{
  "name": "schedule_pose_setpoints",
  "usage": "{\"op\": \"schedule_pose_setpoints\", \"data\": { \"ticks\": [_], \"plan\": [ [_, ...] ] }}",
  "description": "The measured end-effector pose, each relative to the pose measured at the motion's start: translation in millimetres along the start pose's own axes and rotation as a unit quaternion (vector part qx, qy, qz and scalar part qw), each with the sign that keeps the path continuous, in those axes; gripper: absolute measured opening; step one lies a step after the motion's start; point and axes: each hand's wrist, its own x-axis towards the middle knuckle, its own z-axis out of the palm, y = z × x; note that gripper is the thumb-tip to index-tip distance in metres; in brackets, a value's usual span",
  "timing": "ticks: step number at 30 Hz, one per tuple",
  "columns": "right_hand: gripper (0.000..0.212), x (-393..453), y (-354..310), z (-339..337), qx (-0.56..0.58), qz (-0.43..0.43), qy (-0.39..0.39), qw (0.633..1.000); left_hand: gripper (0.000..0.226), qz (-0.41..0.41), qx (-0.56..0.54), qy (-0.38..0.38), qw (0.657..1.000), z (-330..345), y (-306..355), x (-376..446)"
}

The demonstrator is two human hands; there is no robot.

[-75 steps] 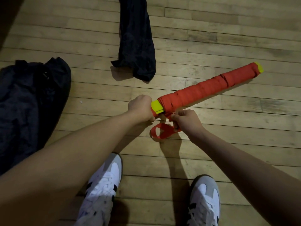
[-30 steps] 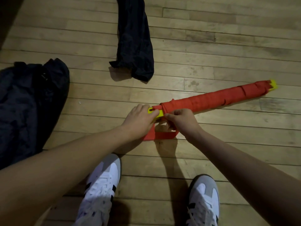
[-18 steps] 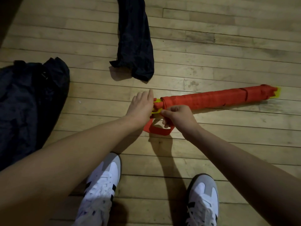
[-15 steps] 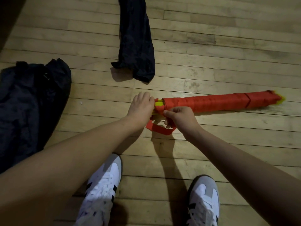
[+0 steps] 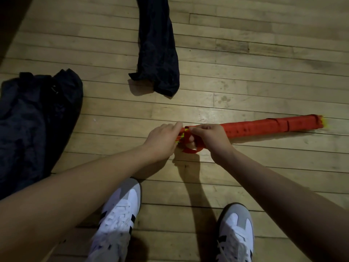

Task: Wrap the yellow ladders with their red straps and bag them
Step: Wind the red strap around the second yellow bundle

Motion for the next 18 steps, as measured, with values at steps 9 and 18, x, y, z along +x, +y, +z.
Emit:
{"op": "schedule_pose_setpoints", "data": {
  "ticks": [9,18],
  "plan": [
    [0.011,-3.4,-9.2,5.8,-0.010,-0.017,0.030,0.999,0.060,-0.059,0.014,-0.015,0.998,-14.4,3.2,18.5],
    [0.012,-0.4,-3.1,2.3,-0.033,-0.021,0.055,0.998,0.042,-0.053,0.127,-0.018,0.990,-9.1,7.0,19.8]
  ]
}}
